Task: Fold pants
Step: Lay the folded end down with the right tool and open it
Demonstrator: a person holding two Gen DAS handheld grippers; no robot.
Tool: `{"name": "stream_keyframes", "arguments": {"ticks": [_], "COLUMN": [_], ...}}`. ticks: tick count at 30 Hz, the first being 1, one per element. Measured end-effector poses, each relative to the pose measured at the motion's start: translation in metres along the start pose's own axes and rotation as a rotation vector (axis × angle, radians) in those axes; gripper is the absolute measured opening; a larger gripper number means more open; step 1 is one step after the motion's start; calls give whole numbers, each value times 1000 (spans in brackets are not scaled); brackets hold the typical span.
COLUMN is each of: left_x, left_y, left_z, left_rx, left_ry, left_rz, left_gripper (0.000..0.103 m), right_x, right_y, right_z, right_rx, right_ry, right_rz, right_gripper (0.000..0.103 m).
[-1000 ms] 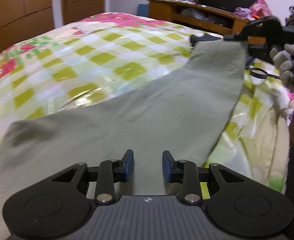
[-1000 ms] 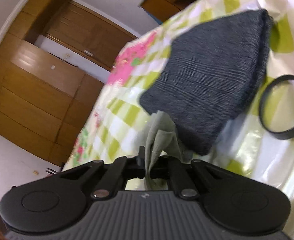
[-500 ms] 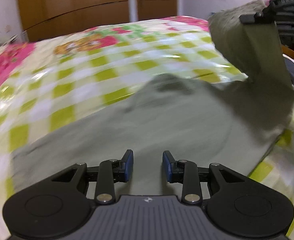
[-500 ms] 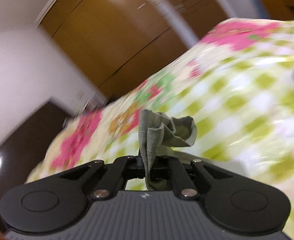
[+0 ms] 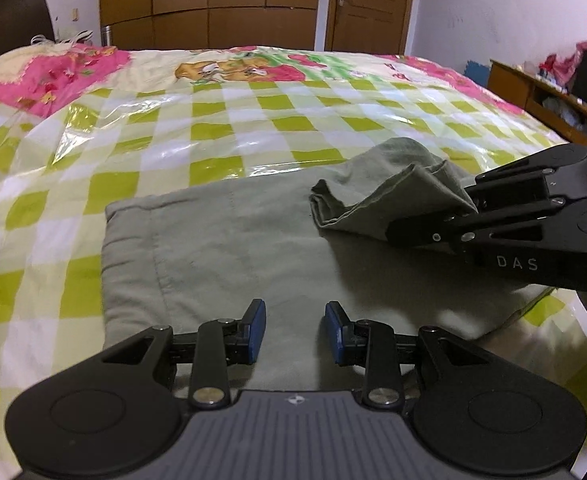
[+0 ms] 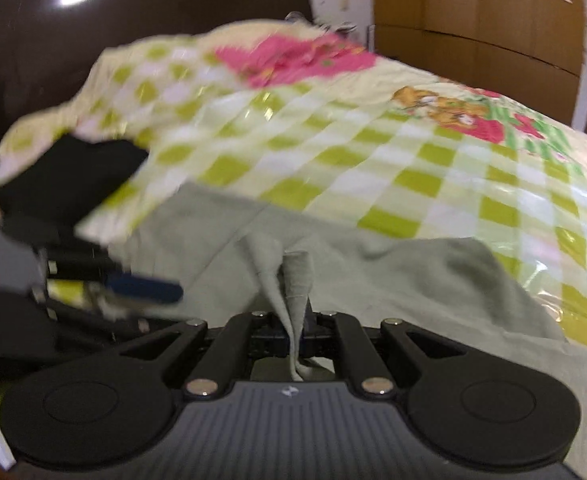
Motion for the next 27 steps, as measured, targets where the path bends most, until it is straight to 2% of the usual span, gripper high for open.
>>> {"name": "stream_keyframes", "arguments": {"ticks": [7,9,11,13,15,18,23,25,27], "left_x": [-10,-13,-14,-13,-12,-13,-16,-18,-21], "left_y": [8,10,14,18,21,24,25,26,27], "left_z": [-5,-6,-9,-14,-17,-19,-22,-25,-28], "left_rx": [-27,-5,2,-29,-49,-74,-90,-97,-110], "left_ry": [-44,-51,-44,-42,-46,-58,-68,-70,-74], "left_rz": [-7,21,39,18,2,-13,-21,-22,-28], "left_gripper": [45,45,45,45,45,45,45,45,45], "right_x": [15,19,21,17,9,-4,-8,-2,10], "right_y": [6,8,5,-5,-16,-16,27,53,78], "right_z": [10,14,19,30,49,80,115,116,108], "right_rx": [-46,-49,3,88,150,161,109,35,-29], "right_ry": [27,31,51,58,29,-64,-151,-167,-139], "right_rz": [-52,-59,-51,-43,-62,-80,2,22,62], "right_gripper": [10,6,4,4,4,4,4,4,4]}}
Point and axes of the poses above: each gripper's, at about its wrist camera, not at the fingertips, and x roughly the way its jaws point, y to its left, z to its top, the point moved 6 cm from there along x, roughly the way its jaws point, and after that the axes turned 14 degrees about -z, right-handed, at the moved point
